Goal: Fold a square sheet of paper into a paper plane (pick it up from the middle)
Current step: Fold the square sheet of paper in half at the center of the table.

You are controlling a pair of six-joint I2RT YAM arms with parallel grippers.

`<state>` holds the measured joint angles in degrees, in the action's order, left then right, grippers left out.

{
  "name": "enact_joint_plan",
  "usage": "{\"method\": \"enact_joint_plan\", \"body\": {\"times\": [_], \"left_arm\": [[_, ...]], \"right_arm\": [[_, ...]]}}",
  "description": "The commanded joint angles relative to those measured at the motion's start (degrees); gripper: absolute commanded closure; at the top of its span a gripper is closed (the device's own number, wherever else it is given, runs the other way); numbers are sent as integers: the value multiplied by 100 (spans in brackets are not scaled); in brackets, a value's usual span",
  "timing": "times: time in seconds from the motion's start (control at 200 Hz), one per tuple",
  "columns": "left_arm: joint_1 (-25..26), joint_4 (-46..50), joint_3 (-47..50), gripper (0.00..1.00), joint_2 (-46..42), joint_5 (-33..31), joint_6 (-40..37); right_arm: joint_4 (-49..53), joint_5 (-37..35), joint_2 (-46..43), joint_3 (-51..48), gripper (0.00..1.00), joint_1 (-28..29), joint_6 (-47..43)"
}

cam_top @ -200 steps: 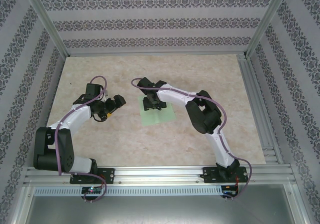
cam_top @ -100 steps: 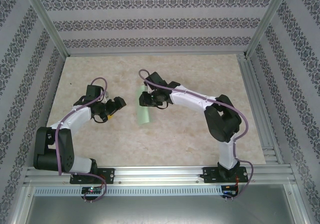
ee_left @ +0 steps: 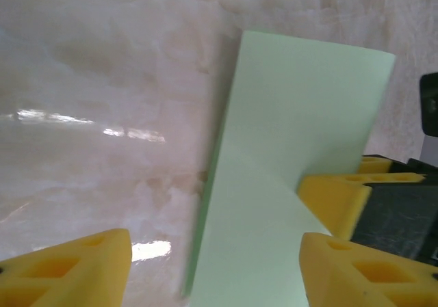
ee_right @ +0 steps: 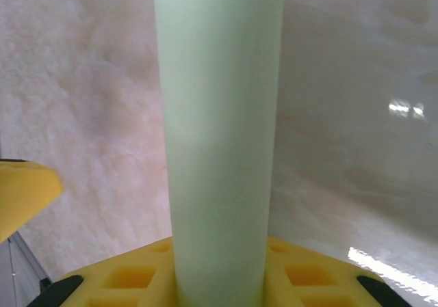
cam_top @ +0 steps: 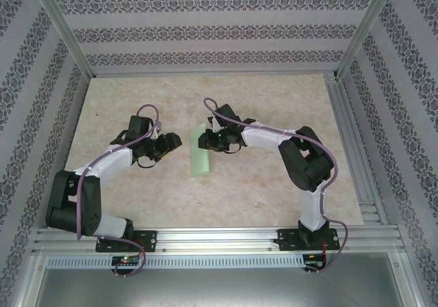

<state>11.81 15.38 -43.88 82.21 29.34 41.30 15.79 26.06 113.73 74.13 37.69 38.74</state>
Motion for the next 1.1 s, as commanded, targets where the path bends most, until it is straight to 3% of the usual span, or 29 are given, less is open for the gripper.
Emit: {"method": "enact_joint_plan", "body": {"times": [0.0, 0.23, 0.574, 0.754, 1.094], "left_arm": [[282, -434, -119, 38, 233, 127, 58], [785, -828, -365, 54, 890, 145, 203], [961, -988, -521, 84, 1592, 282, 224], [1014, -697, -628, 90, 1822, 153, 123], [1086, -347, -727, 92, 2026, -60, -46]], "right_arm": [[-106, 59, 133, -115, 68, -78, -101], [92, -103, 237, -118, 65, -174, -218], [147, -109, 342, -74, 66, -214, -156], [328, -172, 283, 8, 63, -225, -156], [902, -385, -111, 151, 43, -176, -218]]}}
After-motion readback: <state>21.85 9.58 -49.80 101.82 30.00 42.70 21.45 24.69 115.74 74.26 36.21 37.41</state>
